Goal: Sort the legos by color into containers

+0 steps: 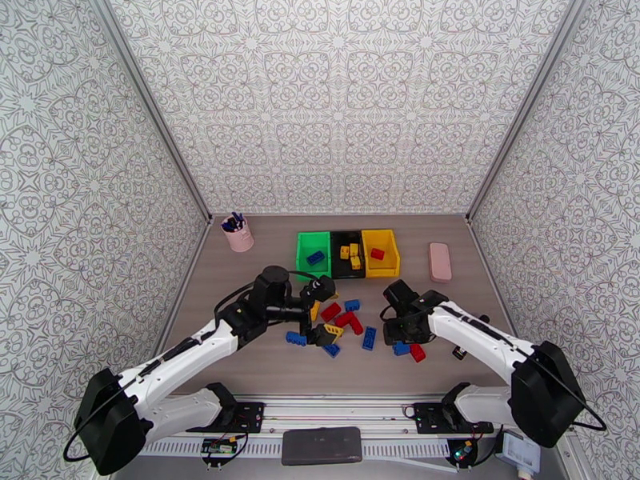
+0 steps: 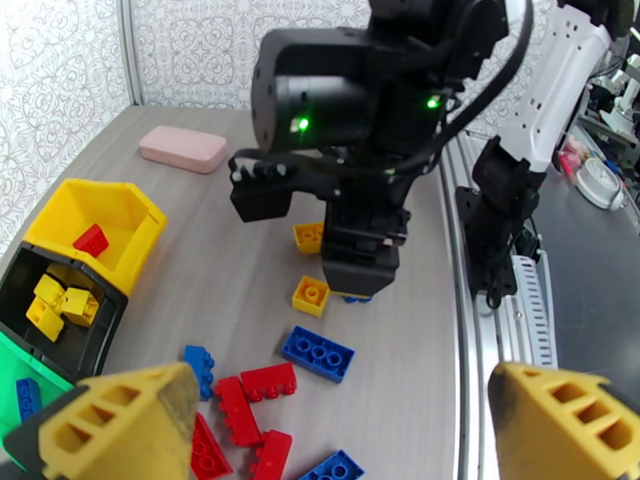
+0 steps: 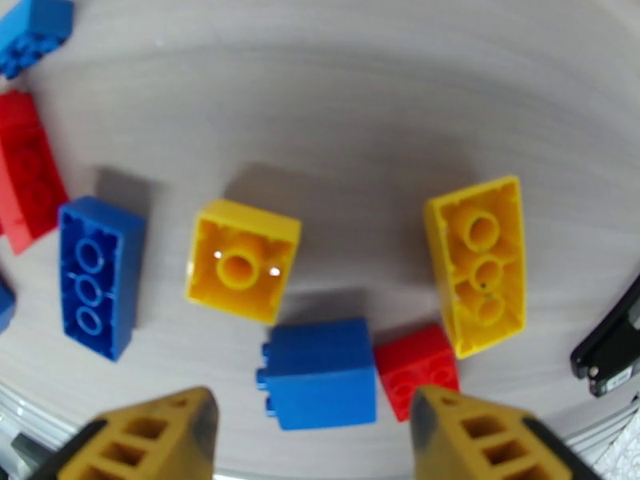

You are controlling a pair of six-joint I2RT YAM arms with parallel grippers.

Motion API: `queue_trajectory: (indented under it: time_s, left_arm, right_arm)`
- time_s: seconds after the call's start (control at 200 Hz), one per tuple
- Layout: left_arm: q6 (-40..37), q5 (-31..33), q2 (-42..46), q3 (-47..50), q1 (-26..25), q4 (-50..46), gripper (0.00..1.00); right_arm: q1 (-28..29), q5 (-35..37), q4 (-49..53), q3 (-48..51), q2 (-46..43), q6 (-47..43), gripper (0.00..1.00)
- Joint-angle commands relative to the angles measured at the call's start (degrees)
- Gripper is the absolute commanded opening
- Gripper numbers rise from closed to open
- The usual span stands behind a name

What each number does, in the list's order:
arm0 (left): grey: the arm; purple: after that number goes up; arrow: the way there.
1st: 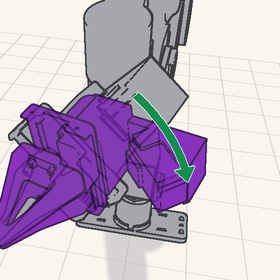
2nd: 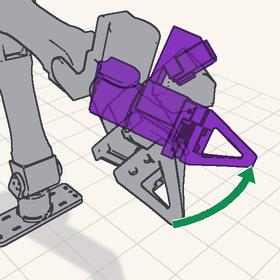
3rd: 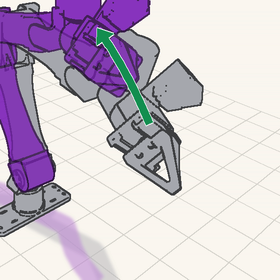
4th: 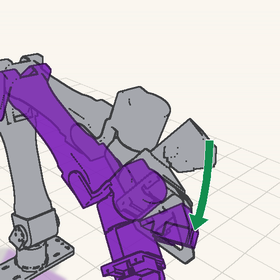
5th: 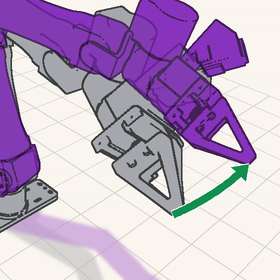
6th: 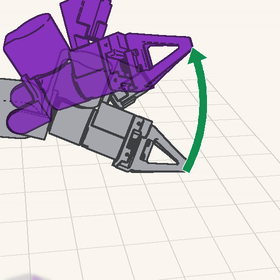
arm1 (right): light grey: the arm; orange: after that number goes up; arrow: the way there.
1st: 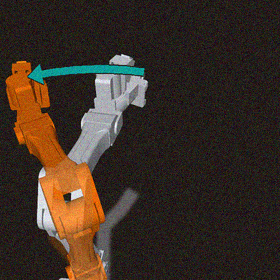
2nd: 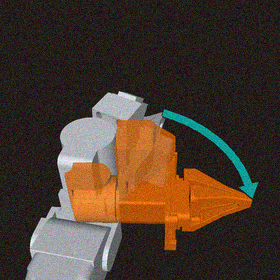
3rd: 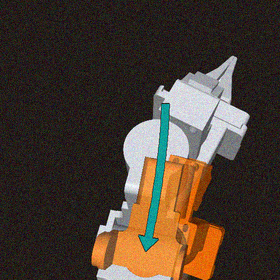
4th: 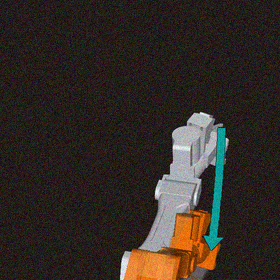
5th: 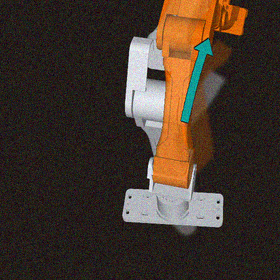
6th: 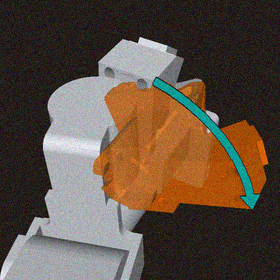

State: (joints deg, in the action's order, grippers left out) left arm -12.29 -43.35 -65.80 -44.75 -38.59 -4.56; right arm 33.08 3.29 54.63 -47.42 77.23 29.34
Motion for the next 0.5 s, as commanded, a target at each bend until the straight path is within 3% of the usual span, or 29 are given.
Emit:
queue_trajectory:
  time_s: [0.0,0.495]
  left_arm:
    - [-1.07,-2.10,0.41,0.31,0.61,-1.11,1.00]
    - [-0.58,-2.48,0.10,0.85,0.96,0.00,1.00]
  right_arm:
    - [0.41,-0.91,1.05,-0.79,1.52,-1.18,0.67]
    - [0.41,-2.07,-0.36,-0.72,6.48,-3.03,0.56]
